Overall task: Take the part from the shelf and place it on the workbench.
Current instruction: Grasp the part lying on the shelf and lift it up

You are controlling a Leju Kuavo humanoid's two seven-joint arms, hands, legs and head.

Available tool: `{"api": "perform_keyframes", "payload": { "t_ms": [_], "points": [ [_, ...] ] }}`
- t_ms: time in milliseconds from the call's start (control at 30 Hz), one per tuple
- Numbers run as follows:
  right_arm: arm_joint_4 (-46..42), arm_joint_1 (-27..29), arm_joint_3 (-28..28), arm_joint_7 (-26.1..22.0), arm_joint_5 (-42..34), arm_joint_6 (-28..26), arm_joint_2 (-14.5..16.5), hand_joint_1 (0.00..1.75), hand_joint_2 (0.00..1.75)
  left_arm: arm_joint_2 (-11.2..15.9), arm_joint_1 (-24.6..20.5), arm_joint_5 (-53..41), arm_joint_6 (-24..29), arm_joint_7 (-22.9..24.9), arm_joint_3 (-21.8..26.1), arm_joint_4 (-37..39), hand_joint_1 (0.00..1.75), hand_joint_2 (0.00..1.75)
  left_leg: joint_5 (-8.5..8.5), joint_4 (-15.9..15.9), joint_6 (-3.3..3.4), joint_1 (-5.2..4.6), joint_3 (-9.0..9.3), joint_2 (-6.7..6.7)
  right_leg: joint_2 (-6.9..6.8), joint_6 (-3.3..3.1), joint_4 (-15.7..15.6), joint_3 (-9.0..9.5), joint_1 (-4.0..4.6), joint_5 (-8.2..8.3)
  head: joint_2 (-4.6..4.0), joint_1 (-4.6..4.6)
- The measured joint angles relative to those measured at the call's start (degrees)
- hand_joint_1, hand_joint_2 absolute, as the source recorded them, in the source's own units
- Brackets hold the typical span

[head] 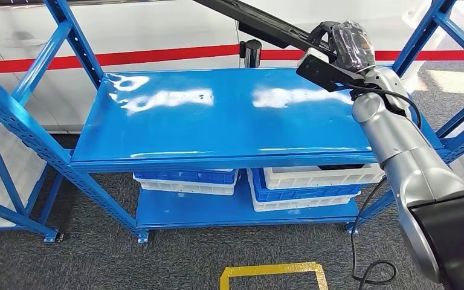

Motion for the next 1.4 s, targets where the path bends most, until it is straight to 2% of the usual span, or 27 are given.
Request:
{"api": "perform_keyframes", "payload": {
  "t_ms": [267,767,833,900,933,967,1033,1067,1100,1133,1167,1200,1233,1267,1300,1333,1400],
  "points": [
    [-1.6,0.5,0.6,0.8,0.5,-0.1,-0.4,1.75,1.75,0.0,-0.1,-0.2,1.3,4.9,0.0,0.0,0.00,1.75,-0.03,0.0,0.50,-0.18,-0.04,-0.01,-0.02,0.37,-0.5,0.22,-0.16,0.24,0.00,-0.02],
    [-1.8,1.1,1.2,1.8,0.5,-0.1,-0.6,1.75,1.75,0.0,-0.1,-2.4,0.4,8.2,-0.5,0.0,0.00,1.75,-0.02,0.0,0.63,-0.13,-0.03,0.02,-0.01,0.45,-0.5,0.24,-0.18,0.29,0.00,-0.03],
    [-1.8,1.1,1.2,2.1,0.4,-0.1,-0.6,1.75,1.75,0.1,-0.1,-2.5,0.3,8.2,-0.6,0.0,0.00,1.75,-0.08,0.1,1.15,-0.15,-0.05,0.04,-0.03,0.90,-0.9,0.45,-0.74,0.53,0.00,-0.11],
    [-1.8,0.9,1.1,2.5,0.4,-0.1,-0.6,1.75,1.75,0.2,-0.1,-2.5,0.1,8.2,-0.6,0.0,0.00,1.75,0.41,-0.9,1.99,0.17,0.66,0.16,-0.09,1.45,-1.2,0.63,-0.87,0.61,0.00,-0.10],
    [-1.7,0.7,1.1,2.7,0.3,0.0,-0.7,1.75,1.75,0.2,-0.1,-2.7,0.1,8.2,-0.6,0.0,0.00,1.75,0.82,-1.7,2.32,0.42,1.16,0.27,-0.14,1.35,-0.4,0.24,-0.62,-0.01,0.00,0.01],
    [-1.6,0.4,1.1,2.8,0.3,0.0,-0.7,1.75,1.75,0.1,-0.2,-2.8,0.1,8.2,-0.6,0.0,0.00,1.75,1.16,-2.4,2.57,0.60,1.60,0.37,-0.18,1.02,1.8,-0.76,-0.49,-1.14,0.00,0.09],
    [-1.4,0.0,1.1,3.0,0.3,0.0,-0.7,1.75,1.75,0.1,-0.2,-3.1,0.1,8.2,-0.8,0.0,0.00,1.75,1.39,-2.9,2.80,0.69,1.81,0.45,-0.22,0.17,9.5,-4.37,-0.49,-4.44,0.00,0.19],
    [-1.2,0.0,1.1,3.1,0.3,0.0,-0.7,1.75,1.75,0.1,-0.3,-3.1,0.0,8.3,-0.9,0.0,0.00,1.75,1.38,-2.9,2.76,0.67,1.79,0.43,-0.21,0.05,13.1,-6.12,-0.49,-5.64,0.00,0.19],
    [-1.0,0.1,1.1,3.1,0.3,0.0,-0.8,1.75,1.75,0.1,-0.2,-3.2,0.0,8.4,-1.0,0.0,0.00,1.75,1.36,-2.8,2.71,0.67,1.79,0.38,-0.22,0.18,15.2,-7.12,-0.51,-6.14,0.00,0.20],
    [-0.8,0.2,1.1,3.1,0.3,-0.1,-0.8,1.75,1.75,0.1,-0.2,-3.3,-0.1,8.4,-1.1,0.0,0.00,1.75,1.32,-2.7,2.60,0.71,1.77,0.33,-0.23,0.54,14.9,-6.99,-0.57,-5.74,0.00,0.22],
    [-0.7,0.3,1.1,3.1,0.3,-0.1,-0.9,1.75,1.75,0.1,-0.2,-3.4,-0.1,8.5,-1.2,0.0,0.00,1.75,1.20,-2.5,2.37,0.80,1.74,0.30,-0.27,1.08,12.2,-5.65,-0.69,-4.52,0.00,0.20],
    [-0.6,0.3,1.1,3.0,0.3,-0.2,-0.9,1.75,1.75,0.1,-0.2,-3.6,-0.1,8.5,-1.3,0.0,0.00,1.75,0.97,-2.1,1.98,0.90,1.60,0.28,-0.35,1.62,7.9,-3.54,-0.88,-2.98,0.00,0.24],
    [-0.5,0.3,1.1,2.9,0.3,-0.3,-0.9,1.75,1.75,0.2,-0.2,-3.7,-0.1,8.6,-1.4,0.0,0.00,1.75,0.60,-1.4,1.46,0.87,1.31,0.23,-0.36,1.90,4.3,-1.56,-0.90,-1.74,0.00,0.28],
    [-0.4,0.3,1.1,2.7,0.3,-0.5,-0.8,1.75,1.75,0.3,-0.3,-3.8,-0.1,8.6,-1.5,0.0,0.00,1.75,0.22,-0.7,0.96,0.85,1.00,0.21,-0.31,1.82,1.7,-0.18,-0.92,-0.89,0.00,0.26],
    [-0.3,0.3,1.1,2.5,0.3,-0.6,-0.8,1.75,1.75,0.4,-0.4,-3.9,-0.1,8.7,-1.5,0.0,0.00,1.75,-0.04,-0.1,0.55,0.81,0.71,0.17,-0.22,1.50,0.7,0.39,-0.82,-0.62,0.00,0.26],
    [-0.2,0.4,1.1,2.3,0.3,-0.8,-0.8,1.75,1.75,0.4,-0.4,-4.0,-0.1,8.7,-1.6,0.0,0.00,1.75,-0.16,0.2,0.26,0.78,0.49,0.14,-0.09,1.00,1.0,0.31,-0.58,-0.65,0.00,0.26],
    [0.1,0.6,1.1,2.2,0.4,-1.1,-0.8,1.75,1.75,0.5,-0.4,-4.1,-0.1,8.8,-1.8,0.0,0.00,1.75,-0.38,0.6,-0.12,1.05,0.19,0.17,0.04,0.25,1.2,0.02,-0.67,-0.49,0.00,0.23]
  ]
}}
